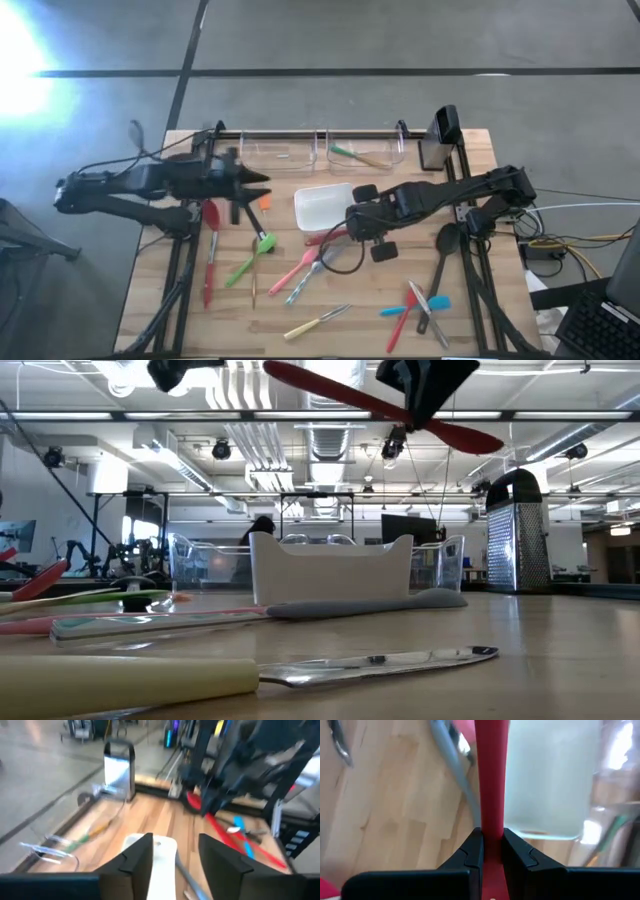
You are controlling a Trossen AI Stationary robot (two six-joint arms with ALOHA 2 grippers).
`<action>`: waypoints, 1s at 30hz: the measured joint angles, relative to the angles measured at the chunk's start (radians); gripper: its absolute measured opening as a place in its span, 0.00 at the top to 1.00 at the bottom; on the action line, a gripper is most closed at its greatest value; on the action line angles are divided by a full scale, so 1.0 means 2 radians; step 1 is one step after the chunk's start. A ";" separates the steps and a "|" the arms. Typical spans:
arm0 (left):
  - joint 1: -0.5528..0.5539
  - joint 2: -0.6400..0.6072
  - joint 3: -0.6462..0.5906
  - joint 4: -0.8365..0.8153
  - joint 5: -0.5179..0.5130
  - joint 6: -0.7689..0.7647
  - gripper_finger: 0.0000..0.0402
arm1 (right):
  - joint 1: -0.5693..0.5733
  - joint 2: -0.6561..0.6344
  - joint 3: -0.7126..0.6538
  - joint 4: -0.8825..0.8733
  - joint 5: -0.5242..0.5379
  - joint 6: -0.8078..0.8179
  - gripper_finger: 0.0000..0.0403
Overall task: Pick & Place Kitchen Items
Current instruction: Put the red slotted serving spoon into the left transparent bin
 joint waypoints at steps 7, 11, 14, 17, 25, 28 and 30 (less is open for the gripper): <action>0.006 0.083 0.080 -0.053 0.018 -0.018 0.52 | 0.009 0.014 0.058 -0.023 0.077 -0.033 0.92; 0.008 0.131 0.132 -0.097 0.044 -0.020 0.52 | 0.011 0.018 0.076 -0.024 0.115 -0.043 0.92; 0.010 0.164 0.174 -0.119 0.073 -0.022 0.52 | 0.012 0.021 0.085 -0.023 0.134 -0.048 0.92; 0.011 0.200 0.212 -0.158 0.101 -0.023 0.52 | 0.012 0.021 0.082 -0.023 0.138 -0.050 0.92; 0.013 0.277 0.304 -0.253 0.132 -0.023 0.52 | 0.013 0.022 0.078 -0.025 0.179 -0.050 0.92; 0.016 0.301 0.325 -0.274 0.165 -0.026 0.52 | 0.013 0.022 0.076 -0.025 0.207 -0.051 0.92; 0.019 0.313 0.337 -0.285 0.178 -0.028 0.52 | 0.013 0.022 0.076 -0.025 0.217 -0.051 0.92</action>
